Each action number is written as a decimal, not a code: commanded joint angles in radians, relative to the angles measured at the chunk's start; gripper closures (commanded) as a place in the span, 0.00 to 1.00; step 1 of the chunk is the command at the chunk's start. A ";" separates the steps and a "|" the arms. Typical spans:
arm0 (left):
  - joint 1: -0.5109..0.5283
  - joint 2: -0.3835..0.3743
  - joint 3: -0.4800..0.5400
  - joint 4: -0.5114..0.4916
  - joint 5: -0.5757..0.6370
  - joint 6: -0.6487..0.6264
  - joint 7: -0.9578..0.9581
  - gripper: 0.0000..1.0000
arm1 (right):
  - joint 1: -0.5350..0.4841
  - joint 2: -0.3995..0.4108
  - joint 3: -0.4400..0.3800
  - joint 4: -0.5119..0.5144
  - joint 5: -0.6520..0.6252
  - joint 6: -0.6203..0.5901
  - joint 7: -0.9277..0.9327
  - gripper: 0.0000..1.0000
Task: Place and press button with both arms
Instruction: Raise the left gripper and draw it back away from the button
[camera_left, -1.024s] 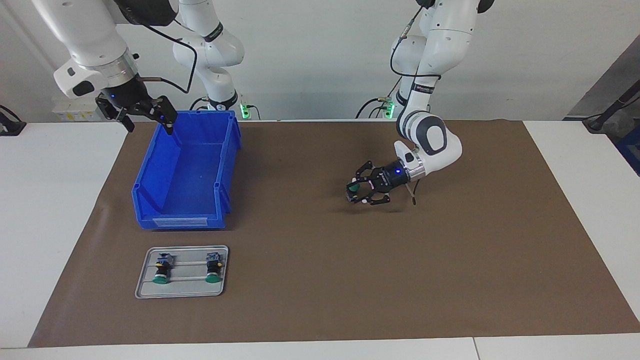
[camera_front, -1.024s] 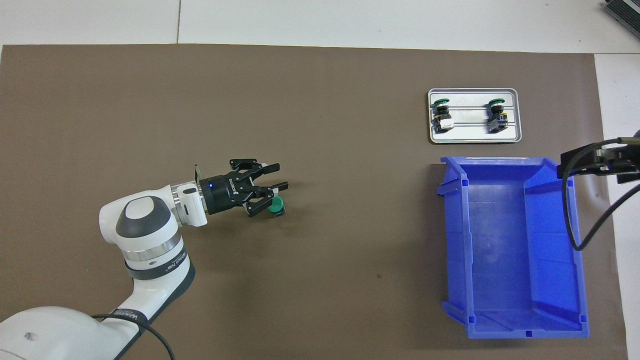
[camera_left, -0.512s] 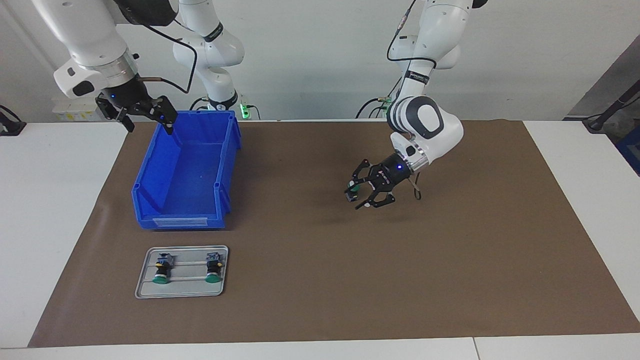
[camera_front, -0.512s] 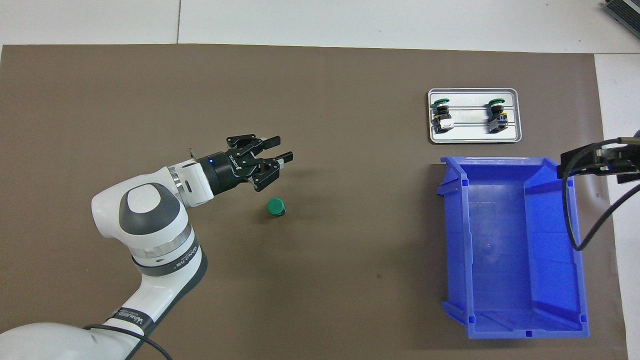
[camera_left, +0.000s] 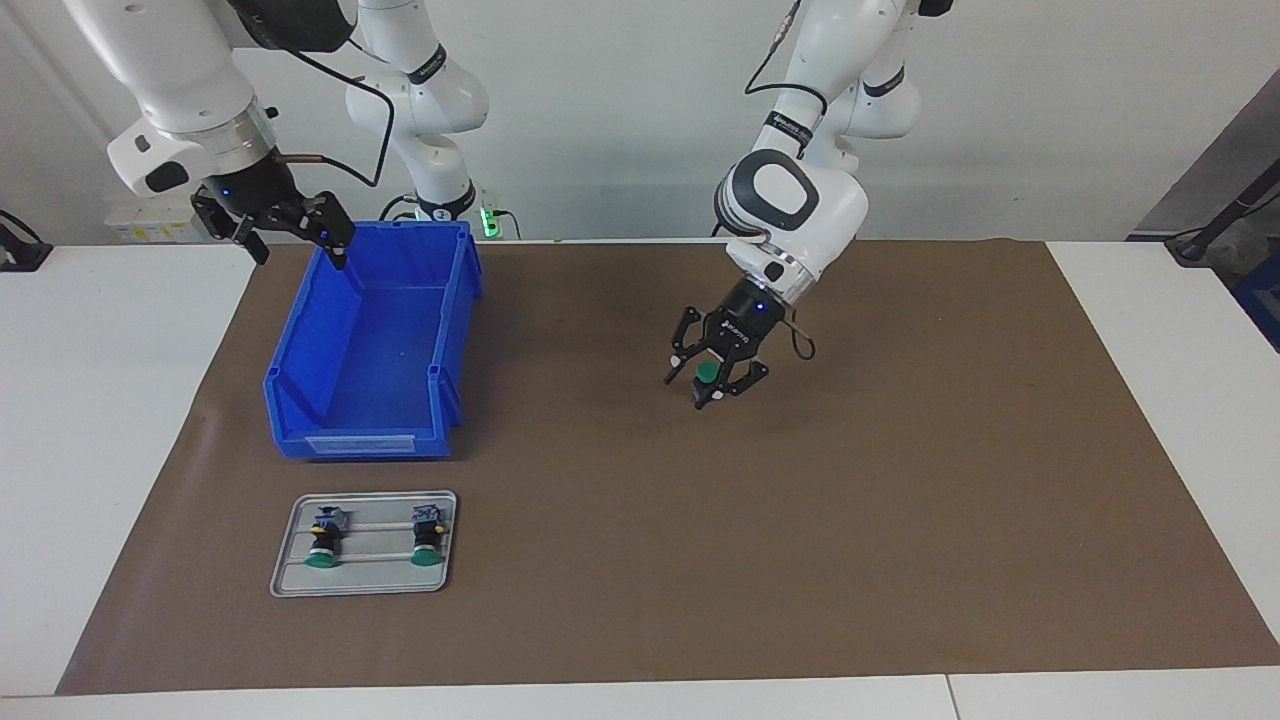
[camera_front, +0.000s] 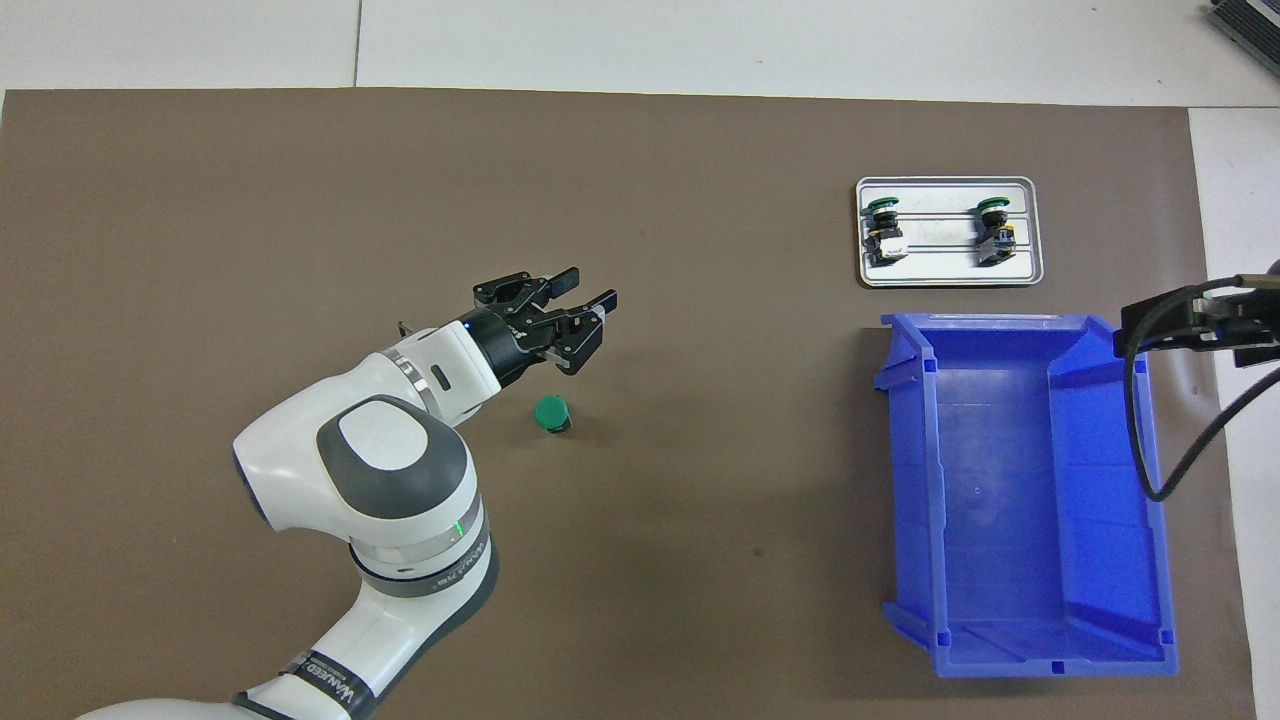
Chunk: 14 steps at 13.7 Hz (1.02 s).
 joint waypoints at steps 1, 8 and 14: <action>-0.029 -0.003 0.002 0.006 -0.009 0.096 -0.054 0.43 | -0.006 -0.018 0.004 -0.019 0.003 -0.003 -0.026 0.00; -0.004 0.014 0.002 0.070 -0.009 0.098 -0.124 0.43 | -0.006 -0.018 0.004 -0.019 0.003 -0.003 -0.026 0.00; 0.008 0.028 0.005 0.087 -0.005 0.104 -0.122 0.42 | -0.006 -0.018 0.004 -0.019 0.003 -0.003 -0.026 0.00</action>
